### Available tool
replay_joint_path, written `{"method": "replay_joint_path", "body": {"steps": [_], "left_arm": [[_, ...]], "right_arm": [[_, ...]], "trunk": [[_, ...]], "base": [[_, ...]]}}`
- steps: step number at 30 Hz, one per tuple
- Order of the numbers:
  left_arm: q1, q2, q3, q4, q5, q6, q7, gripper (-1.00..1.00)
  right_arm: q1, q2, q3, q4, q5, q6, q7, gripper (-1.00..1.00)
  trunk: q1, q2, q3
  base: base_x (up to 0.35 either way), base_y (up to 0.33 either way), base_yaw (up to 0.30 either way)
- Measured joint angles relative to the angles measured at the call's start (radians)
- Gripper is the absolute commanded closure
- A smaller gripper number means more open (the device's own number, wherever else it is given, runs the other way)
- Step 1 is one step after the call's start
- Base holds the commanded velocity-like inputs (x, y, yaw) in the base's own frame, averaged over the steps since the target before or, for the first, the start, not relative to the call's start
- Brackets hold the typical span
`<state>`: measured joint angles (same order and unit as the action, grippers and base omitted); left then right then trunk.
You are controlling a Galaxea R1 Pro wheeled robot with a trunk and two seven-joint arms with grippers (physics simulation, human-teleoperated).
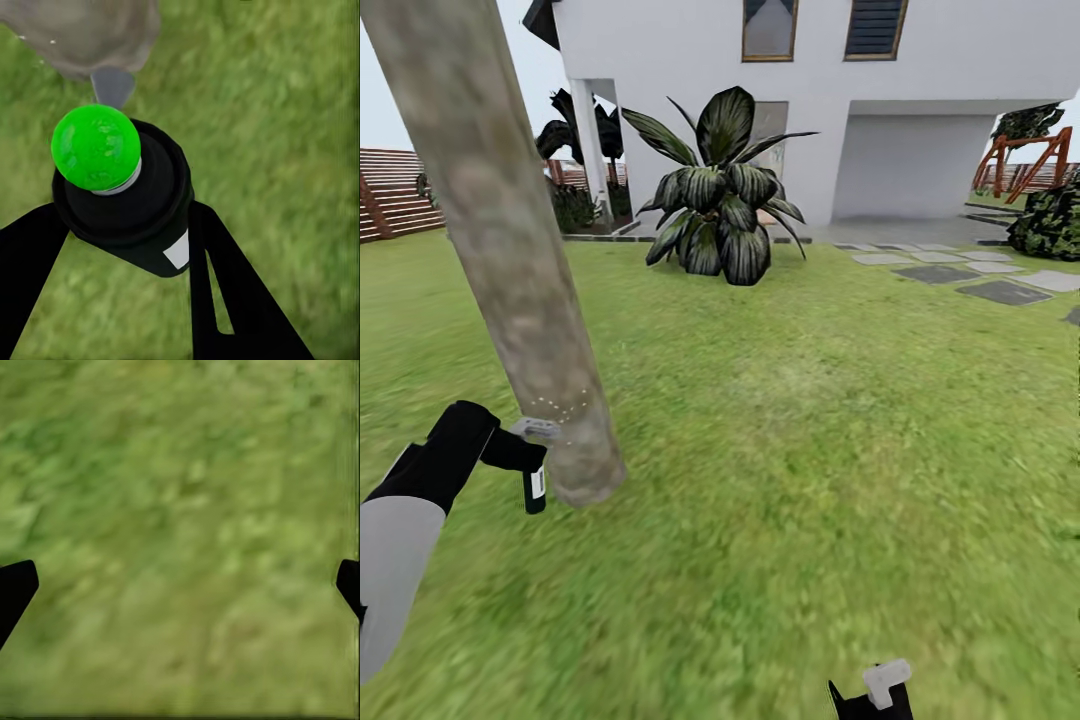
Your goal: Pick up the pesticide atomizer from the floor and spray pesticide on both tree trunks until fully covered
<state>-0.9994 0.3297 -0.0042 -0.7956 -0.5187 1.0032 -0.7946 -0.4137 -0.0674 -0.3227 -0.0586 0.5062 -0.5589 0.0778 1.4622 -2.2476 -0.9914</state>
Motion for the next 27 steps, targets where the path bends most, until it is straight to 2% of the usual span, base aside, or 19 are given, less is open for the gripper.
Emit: {"method": "replay_joint_path", "body": {"steps": [6, 17, 27], "left_arm": [[-0.001, 0.001, 0.000, -0.005, -0.001, 0.001, 0.000, 1.00], [-0.001, 0.000, 0.001, -0.009, -0.001, 0.003, 0.000, 1.00], [0.000, -0.003, 0.000, -0.009, -0.001, 0.003, 0.000, 1.00]], "right_arm": [[0.000, 0.000, 0.000, 0.000, 0.000, 0.000, 0.000, -1.00], [0.000, 0.000, 0.000, 0.000, 0.000, 0.000, 0.000, -1.00], [0.000, 0.000, 0.000, 0.000, 0.000, 0.000, 0.000, -1.00]], "trunk": [[0.000, 0.000, 0.000], [0.000, 0.000, 0.000], [0.000, 0.000, 0.000]], "base": [[0.047, -0.275, 0.027], [0.235, -0.196, 0.243], [0.062, -0.254, 0.018]]}}
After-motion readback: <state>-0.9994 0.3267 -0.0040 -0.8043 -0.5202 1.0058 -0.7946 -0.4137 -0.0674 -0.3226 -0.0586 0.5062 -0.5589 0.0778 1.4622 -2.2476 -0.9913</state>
